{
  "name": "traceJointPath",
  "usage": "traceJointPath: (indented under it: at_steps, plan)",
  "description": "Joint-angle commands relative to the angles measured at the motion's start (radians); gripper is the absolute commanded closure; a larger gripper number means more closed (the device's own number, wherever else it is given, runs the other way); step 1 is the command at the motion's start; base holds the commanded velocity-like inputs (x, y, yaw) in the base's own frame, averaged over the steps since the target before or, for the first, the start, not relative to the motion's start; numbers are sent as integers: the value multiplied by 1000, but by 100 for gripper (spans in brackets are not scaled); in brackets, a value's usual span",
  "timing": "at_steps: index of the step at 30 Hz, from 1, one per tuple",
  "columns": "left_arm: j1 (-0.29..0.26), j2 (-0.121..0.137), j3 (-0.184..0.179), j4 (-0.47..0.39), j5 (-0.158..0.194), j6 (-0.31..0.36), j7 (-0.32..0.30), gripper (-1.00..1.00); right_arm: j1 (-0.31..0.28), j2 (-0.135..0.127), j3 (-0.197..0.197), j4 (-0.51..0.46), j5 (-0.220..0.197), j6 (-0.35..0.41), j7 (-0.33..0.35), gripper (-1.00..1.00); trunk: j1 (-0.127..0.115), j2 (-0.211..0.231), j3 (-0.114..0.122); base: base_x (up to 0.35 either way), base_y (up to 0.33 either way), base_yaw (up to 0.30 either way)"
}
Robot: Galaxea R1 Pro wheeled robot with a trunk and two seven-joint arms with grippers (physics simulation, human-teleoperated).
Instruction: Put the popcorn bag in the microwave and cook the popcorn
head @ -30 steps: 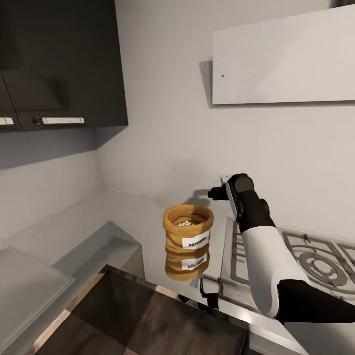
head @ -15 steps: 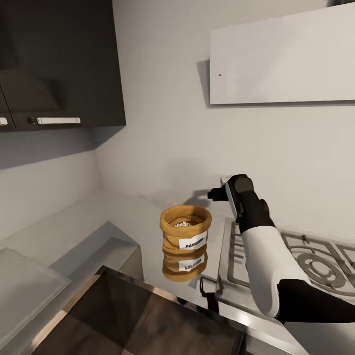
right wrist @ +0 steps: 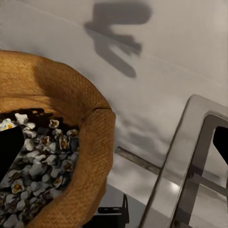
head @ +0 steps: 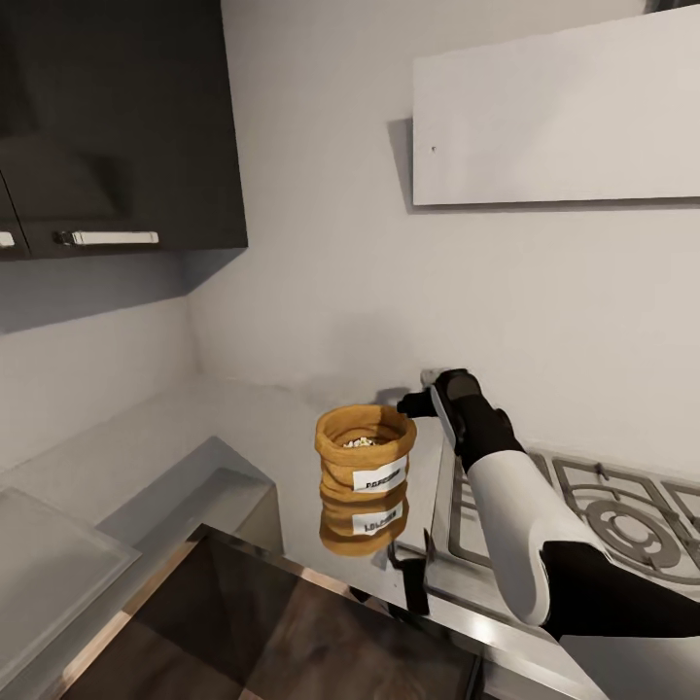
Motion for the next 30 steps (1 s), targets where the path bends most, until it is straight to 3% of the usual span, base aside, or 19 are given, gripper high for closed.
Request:
traceJointPath:
  at_steps: [1,10,30]
  plan:
    - [0,0,1,-1,3,-1,0,-100,-1,1,-5,3,11,-5,10,-100,0,-1,-1,0,0,0]
    - [0,0,1,-1,3,-1,0,-100,4,-1,-6,139,15,-163,11,-100,0,-1,-1,0,0,0]
    - [0,0,1,-1,3,-1,0,-100,4,-3,-6,219,16,-172,12,-100,0,-1,-1,0,0,0]
